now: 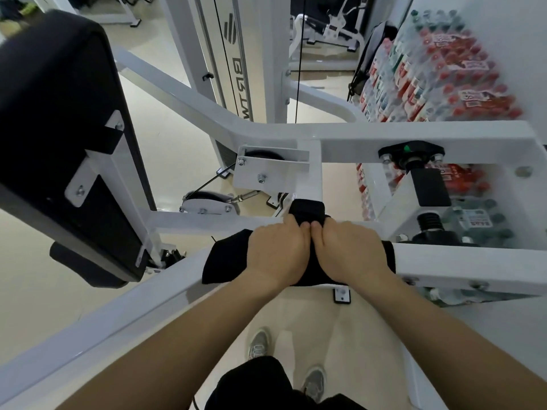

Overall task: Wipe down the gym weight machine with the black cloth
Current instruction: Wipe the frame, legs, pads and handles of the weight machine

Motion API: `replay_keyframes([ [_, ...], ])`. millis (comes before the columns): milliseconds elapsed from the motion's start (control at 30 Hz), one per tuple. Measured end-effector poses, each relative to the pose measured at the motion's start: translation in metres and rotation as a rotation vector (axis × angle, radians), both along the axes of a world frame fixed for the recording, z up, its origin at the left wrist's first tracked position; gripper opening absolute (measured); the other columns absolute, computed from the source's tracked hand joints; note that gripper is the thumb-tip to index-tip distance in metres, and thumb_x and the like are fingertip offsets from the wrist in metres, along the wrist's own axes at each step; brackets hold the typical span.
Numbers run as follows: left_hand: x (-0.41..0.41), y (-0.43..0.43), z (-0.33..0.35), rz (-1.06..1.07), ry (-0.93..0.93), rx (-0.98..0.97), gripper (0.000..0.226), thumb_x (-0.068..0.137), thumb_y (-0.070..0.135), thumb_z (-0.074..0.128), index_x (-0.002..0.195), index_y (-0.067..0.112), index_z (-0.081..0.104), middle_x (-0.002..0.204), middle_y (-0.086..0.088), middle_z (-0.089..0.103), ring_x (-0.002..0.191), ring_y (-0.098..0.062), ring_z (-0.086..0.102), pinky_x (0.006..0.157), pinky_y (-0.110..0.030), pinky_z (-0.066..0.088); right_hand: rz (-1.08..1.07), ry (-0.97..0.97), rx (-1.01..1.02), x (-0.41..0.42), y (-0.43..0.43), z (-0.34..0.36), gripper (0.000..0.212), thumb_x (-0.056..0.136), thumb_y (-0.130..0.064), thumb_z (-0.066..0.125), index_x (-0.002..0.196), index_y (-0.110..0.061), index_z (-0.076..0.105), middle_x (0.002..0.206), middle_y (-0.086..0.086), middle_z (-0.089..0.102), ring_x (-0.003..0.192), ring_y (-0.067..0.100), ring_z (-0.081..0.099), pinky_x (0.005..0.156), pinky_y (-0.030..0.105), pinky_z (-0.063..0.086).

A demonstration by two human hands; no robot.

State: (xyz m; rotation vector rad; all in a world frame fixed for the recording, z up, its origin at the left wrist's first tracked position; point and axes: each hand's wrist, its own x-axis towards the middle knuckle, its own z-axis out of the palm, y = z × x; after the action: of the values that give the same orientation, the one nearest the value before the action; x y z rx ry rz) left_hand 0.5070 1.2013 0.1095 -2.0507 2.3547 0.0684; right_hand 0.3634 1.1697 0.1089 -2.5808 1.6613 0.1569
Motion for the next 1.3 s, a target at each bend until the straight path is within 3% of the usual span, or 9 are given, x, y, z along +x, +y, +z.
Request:
replay_keyframes([
  [133,-0.014,-0.026,0.015,0.247,0.272,0.071,0.037,0.109,0.031,0.022,0.108,0.009,0.052,0.103,-0.014,0.062,0.093,-0.037,0.063,0.068,-0.041,0.040,-0.179,-0.264,0.125,0.016,-0.024,0.008,0.059,0.107,-0.045,0.016,0.078,-0.013,0.056,0.081,0.006,0.066,0.068,0.028,0.053,0.064,0.036,0.040],
  [367,-0.015,-0.081,0.009,0.306,0.444,0.129,0.035,0.109,0.024,0.024,0.113,0.004,0.052,0.117,-0.022,0.054,0.109,-0.043,0.057,0.087,-0.047,0.042,-0.318,-0.457,0.257,0.029,-0.076,0.004,0.063,0.107,-0.047,0.016,0.100,-0.007,0.064,0.117,0.023,0.066,0.105,0.038,0.061,0.080,0.038,0.038],
  [567,-0.001,-0.039,0.003,0.040,0.121,0.066,0.029,0.107,0.018,0.026,0.123,0.007,0.047,0.112,-0.017,0.053,0.094,-0.039,0.061,0.064,-0.043,0.039,-0.134,-0.308,0.350,0.011,-0.041,0.014,0.056,0.107,-0.045,0.013,0.101,-0.012,0.059,0.109,0.020,0.066,0.101,0.037,0.062,0.090,0.043,0.047],
  [700,0.011,0.003,-0.005,-0.117,-0.050,-0.014,0.033,0.101,0.018,0.025,0.103,0.009,0.057,0.082,-0.012,0.051,0.052,-0.028,0.043,0.045,-0.035,0.026,-0.009,-0.079,0.044,0.002,0.004,0.014,0.042,0.106,-0.036,0.014,0.084,-0.016,0.044,0.071,0.002,0.051,0.061,0.029,0.052,0.061,0.040,0.051],
  [800,0.012,0.017,-0.013,-0.083,0.034,-0.187,0.052,0.104,0.026,0.003,0.091,0.015,0.053,0.077,-0.004,0.047,0.060,-0.022,0.030,0.056,-0.036,0.025,-0.084,-0.108,-0.196,0.009,0.028,-0.005,0.042,0.102,-0.035,0.028,0.084,-0.010,0.057,0.068,0.008,0.058,0.057,0.031,0.054,0.060,0.040,0.043],
  [900,0.024,0.024,-0.015,0.012,0.152,-0.239,0.033,0.105,0.039,0.024,0.085,0.023,0.044,0.075,0.004,0.053,0.065,-0.018,0.036,0.064,-0.033,0.027,-0.211,-0.179,-0.259,0.022,0.041,-0.013,0.042,0.100,-0.035,0.039,0.108,-0.002,0.063,0.081,0.010,0.066,0.074,0.030,0.058,0.075,0.043,0.041],
  [1067,0.051,0.023,-0.013,0.078,0.097,-0.162,0.044,0.103,0.045,0.018,0.084,0.025,0.051,0.076,0.008,0.057,0.070,-0.019,0.051,0.068,-0.036,0.035,-0.285,-0.184,-0.237,0.037,0.046,-0.014,0.059,0.099,-0.041,0.032,0.131,0.003,0.055,0.094,0.013,0.068,0.085,0.032,0.061,0.086,0.045,0.045],
  [1167,0.035,0.015,-0.014,0.013,0.015,-0.172,0.050,0.102,0.039,0.008,0.086,0.022,0.053,0.075,0.004,0.057,0.065,-0.024,0.049,0.061,-0.036,0.026,-0.246,-0.198,-0.265,0.028,0.041,-0.016,0.057,0.098,-0.041,0.034,0.128,0.001,0.058,0.092,0.012,0.070,0.082,0.031,0.063,0.081,0.043,0.046],
  [1300,0.006,0.007,-0.011,-0.054,-0.053,-0.198,0.026,0.100,0.023,0.035,0.083,0.017,0.055,0.063,-0.001,0.055,0.048,-0.027,0.047,0.051,-0.034,0.022,-0.095,-0.137,-0.205,0.002,0.021,-0.010,0.046,0.100,-0.042,0.027,0.100,-0.011,0.062,0.072,0.006,0.065,0.061,0.027,0.059,0.060,0.037,0.037],
])
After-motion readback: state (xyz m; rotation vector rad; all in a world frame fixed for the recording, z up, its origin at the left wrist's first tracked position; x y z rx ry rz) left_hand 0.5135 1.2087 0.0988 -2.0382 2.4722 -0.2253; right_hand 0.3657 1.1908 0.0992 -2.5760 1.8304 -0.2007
